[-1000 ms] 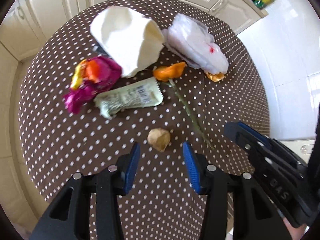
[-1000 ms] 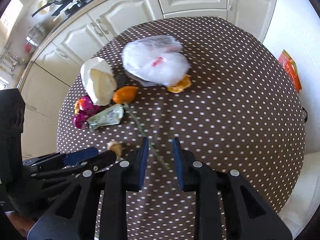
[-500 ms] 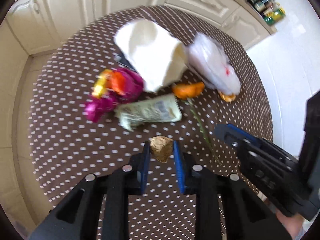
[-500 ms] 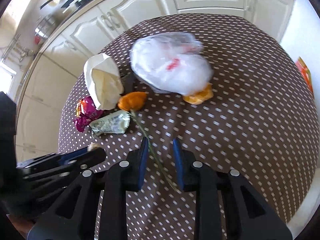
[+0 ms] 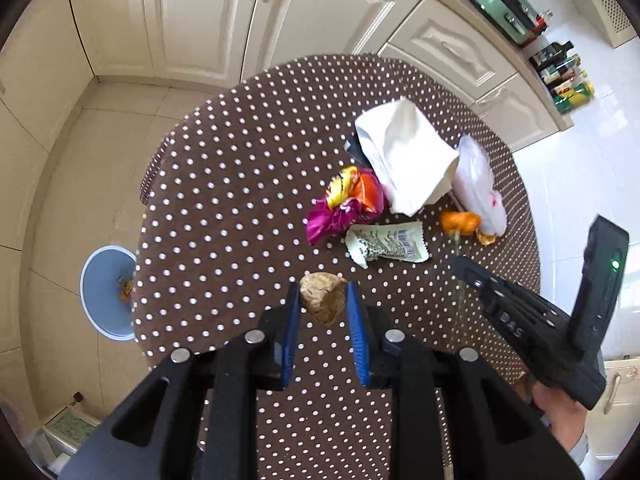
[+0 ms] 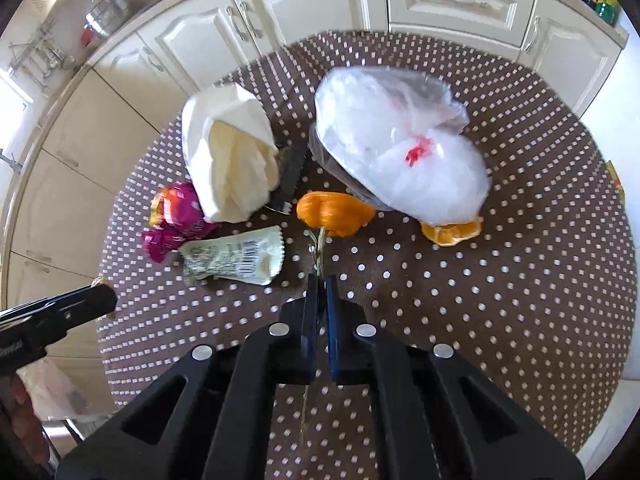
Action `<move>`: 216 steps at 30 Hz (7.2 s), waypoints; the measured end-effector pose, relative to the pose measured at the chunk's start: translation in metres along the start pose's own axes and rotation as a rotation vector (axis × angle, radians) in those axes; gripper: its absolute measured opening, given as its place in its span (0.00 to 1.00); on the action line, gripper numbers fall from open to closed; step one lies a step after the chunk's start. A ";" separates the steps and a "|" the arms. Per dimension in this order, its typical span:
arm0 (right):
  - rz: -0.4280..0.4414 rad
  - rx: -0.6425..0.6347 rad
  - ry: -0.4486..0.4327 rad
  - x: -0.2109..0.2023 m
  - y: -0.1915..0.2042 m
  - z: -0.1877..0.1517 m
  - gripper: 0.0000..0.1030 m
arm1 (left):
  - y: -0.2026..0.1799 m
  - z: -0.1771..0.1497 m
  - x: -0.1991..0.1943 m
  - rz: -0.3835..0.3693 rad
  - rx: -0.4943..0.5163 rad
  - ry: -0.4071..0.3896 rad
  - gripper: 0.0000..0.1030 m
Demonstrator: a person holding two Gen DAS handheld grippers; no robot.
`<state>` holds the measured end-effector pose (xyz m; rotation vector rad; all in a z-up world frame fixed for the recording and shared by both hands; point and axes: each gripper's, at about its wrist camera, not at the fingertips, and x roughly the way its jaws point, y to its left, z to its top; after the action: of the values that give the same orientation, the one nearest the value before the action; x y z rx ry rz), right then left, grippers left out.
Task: Collect trash
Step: 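Grasp the small bread piece with the left tool while the right tool grasps the orange flower, then carry both items over the blue bin and open both tools to drop them, then grasp the pink-yellow wrapper with the left tool while the right tool grasps the green-white wrapper, then carry both wrappers over the blue bin and open both tools to drop them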
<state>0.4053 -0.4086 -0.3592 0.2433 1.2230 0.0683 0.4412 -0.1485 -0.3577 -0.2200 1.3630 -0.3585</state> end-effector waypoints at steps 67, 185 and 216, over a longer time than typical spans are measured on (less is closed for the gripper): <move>0.269 -0.162 0.084 0.049 0.389 -0.045 0.42 | 0.336 -0.045 -0.152 0.105 -0.293 -0.086 0.36; 0.261 -0.130 0.052 0.053 0.387 -0.050 0.04 | 0.337 -0.050 -0.151 0.121 -0.241 -0.108 0.29; 0.322 -0.183 0.095 0.066 0.438 -0.050 0.09 | 0.377 -0.071 -0.182 0.114 -0.374 -0.150 0.35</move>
<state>0.4152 0.0369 -0.3391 0.2771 1.2544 0.4735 0.3877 0.2731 -0.3407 -0.4674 1.2792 0.0121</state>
